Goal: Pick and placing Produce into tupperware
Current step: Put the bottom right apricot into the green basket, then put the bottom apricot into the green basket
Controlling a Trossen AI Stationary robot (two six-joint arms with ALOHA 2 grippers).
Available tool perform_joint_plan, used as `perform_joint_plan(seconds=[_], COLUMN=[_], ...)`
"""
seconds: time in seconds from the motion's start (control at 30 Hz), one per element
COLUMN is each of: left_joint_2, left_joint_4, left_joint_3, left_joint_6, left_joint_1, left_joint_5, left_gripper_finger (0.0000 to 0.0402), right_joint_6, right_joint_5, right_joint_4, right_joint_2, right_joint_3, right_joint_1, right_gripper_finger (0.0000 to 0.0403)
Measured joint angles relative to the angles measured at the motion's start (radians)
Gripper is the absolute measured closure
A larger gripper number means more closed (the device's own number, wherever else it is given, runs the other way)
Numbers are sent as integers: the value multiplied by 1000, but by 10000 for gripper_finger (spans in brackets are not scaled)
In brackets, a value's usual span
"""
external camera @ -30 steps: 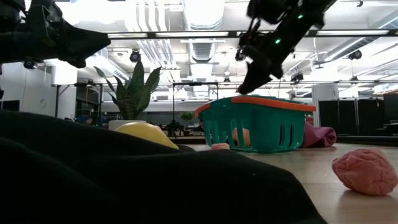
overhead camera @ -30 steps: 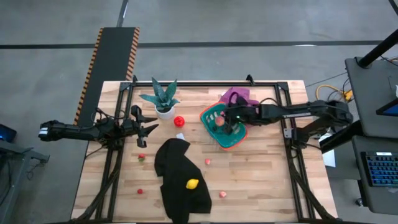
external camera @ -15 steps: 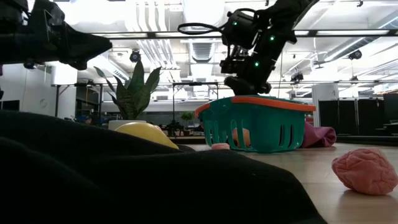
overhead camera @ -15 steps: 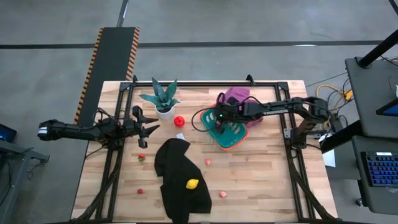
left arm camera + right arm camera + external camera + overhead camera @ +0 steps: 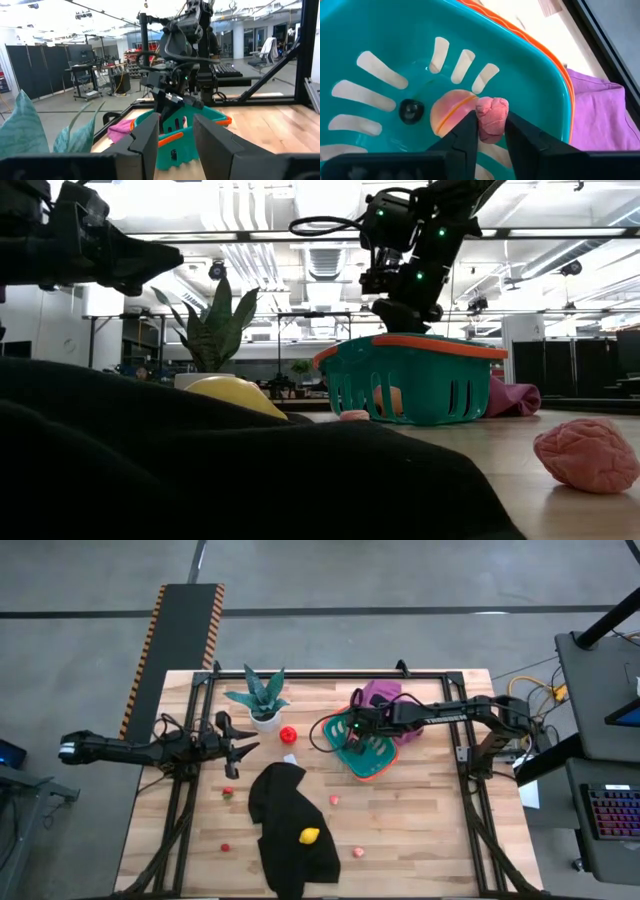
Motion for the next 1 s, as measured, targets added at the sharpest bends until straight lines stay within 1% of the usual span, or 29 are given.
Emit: perform_joint_plan(seconds=[0.27,0.4,0.5,0.6,0.73,0.83,1.0], left_joint_2=[-8,-5,-5,-7,-4,-2,0], left_joint_4=[10,10,8,5,5,4,6], left_joint_3=[0,0,0,0,0,0,0], left_joint_6=[-22,-23,-23,-23,-24,-24,-25], left_joint_1=[0,0,0,0,0,0,0], left_joint_5=[2,3,3,3,3,4,4], left_gripper_finger=[294,294,294,294,294,294,294], right_joint_6=[-3,-3,-5,-21,-23,14,88], right_joint_5=[0,-3,-8,-35,-118,-159,-212], right_joint_4=[-5,-57,-75,-72,-77,-73,-70], right_joint_2=[0,-1,-29,-81,-164,-228,-278], right_joint_3=[0,33,59,71,64,47,22], right_joint_1=[0,3,28,70,143,220,374], right_gripper_finger=[260,248,246,249,255,258,253])
